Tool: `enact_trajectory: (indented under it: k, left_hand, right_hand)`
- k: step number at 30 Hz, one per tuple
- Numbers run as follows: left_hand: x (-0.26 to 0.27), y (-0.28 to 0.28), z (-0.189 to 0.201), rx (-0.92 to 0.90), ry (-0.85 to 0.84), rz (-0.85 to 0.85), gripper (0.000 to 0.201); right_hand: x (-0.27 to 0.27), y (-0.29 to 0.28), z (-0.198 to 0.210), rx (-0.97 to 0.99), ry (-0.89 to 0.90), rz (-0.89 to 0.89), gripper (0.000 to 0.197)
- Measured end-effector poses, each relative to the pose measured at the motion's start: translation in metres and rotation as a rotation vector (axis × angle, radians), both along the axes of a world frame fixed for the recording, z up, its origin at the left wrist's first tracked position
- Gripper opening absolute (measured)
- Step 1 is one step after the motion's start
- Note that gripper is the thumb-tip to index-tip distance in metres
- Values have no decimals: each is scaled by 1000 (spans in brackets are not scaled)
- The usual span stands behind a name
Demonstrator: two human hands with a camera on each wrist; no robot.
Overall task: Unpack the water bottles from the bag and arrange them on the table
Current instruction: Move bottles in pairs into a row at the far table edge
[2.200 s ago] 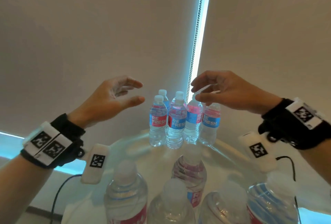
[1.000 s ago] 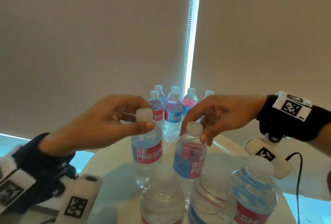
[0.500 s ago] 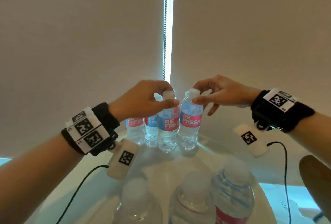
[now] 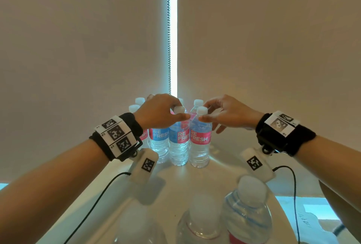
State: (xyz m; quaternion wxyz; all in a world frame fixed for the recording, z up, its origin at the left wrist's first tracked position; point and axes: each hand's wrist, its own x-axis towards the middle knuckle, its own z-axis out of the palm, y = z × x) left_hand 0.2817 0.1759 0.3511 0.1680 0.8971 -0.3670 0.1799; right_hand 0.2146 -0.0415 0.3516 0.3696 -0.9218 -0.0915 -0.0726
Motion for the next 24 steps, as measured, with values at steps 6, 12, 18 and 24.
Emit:
enact_trajectory:
  k: [6,12,18,24]
  left_hand:
    - [2,0,0,-6,5,-13,45]
    - [4,-1,-1,-8,1,-36,46]
    - [-3,17,8,-117,-25,-36,46]
    - [-50,63,28,-271,-92,-114,25]
  right_hand:
    - [0,2,-3,3,-16,-29,29]
    - [0,1,-4,-19,-22,-32,33]
    - [-10,-4,-3,-46,-59,-91,48]
    - [-63,-22,16,78,-281,-146,30]
